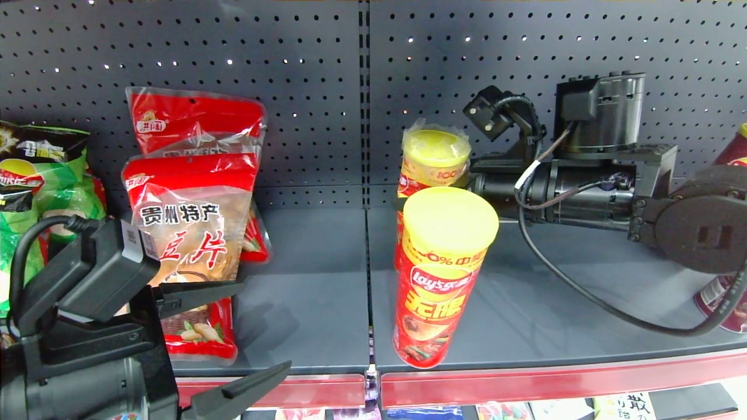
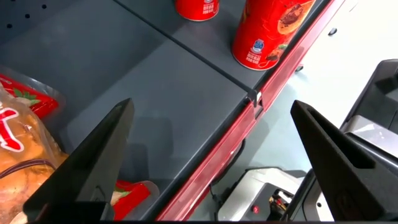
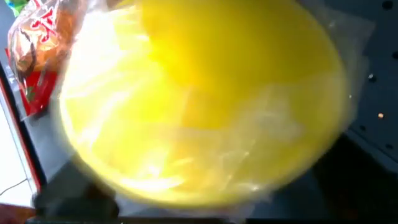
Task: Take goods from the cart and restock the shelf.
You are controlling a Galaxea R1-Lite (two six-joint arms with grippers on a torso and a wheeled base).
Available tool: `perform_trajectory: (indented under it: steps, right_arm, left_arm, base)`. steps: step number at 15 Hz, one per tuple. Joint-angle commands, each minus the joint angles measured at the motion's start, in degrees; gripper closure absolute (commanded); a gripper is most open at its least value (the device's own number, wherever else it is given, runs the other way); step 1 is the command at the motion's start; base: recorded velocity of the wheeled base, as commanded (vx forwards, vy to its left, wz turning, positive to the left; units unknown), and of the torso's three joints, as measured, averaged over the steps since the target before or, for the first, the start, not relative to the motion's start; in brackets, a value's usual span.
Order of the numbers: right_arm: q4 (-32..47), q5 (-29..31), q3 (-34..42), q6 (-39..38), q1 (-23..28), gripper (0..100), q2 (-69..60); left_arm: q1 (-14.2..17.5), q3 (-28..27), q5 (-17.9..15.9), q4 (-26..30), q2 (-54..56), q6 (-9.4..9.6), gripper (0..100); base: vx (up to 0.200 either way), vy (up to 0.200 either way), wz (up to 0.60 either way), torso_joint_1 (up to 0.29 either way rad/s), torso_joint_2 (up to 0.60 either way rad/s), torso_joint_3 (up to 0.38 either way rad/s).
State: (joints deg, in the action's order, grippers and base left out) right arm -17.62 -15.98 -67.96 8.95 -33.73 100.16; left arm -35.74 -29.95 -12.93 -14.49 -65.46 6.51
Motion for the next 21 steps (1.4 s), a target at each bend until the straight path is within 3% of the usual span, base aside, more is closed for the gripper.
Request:
perform_trajectory:
  steps: [1, 8, 12, 17, 19, 21]
  right_arm:
    - [0.0, 0.1, 2.3, 0.0, 0.2, 0, -2.5]
    - [0.0, 1.1, 12.1, -0.2, 3.9, 0, -11.4]
    - [0.0, 2.7, 21.1, -2.5, 4.6, 0, -19.4]
    - [0.1, 2.9, 35.1, -2.4, 4.4, 0, -33.2]
    - [0.2, 2.8, 40.0, -2.3, 4.4, 0, -39.8]
    - [0.5, 2.4, 44.5, -2.2, 4.2, 0, -48.0]
  left_arm:
    - [0.0, 0.0, 0.0, -0.1, -0.4, -0.01, 0]
    - [0.0, -0.2, 0.2, -0.3, -2.0, 0.26, 0]
    - [-0.2, -0.5, 2.4, -0.2, -3.4, 0.7, 0]
    - [-0.3, -2.7, 2.7, -0.3, -9.3, 2.72, 0]
    - [-0.4, -3.7, 2.6, -0.3, -12.6, 5.18, 0]
    - [-2.4, -7.0, 2.2, -0.4, -17.4, 5.44, 0]
  base:
    - [0.0, 0.0, 0.0, 0.0, 0.0, 0.0]
    - [0.0, 0.0, 0.0, 0.0, 0.0, 0.0]
    - [0.0, 0.0, 0.0, 0.0, 0.0, 0.0]
    - [0.0, 0.0, 0.0, 0.0, 0.0, 0.0]
    - [0.0, 0.0, 0.0, 0.0, 0.0, 0.0]
    - [0.0, 0.0, 0.0, 0.0, 0.0, 0.0]
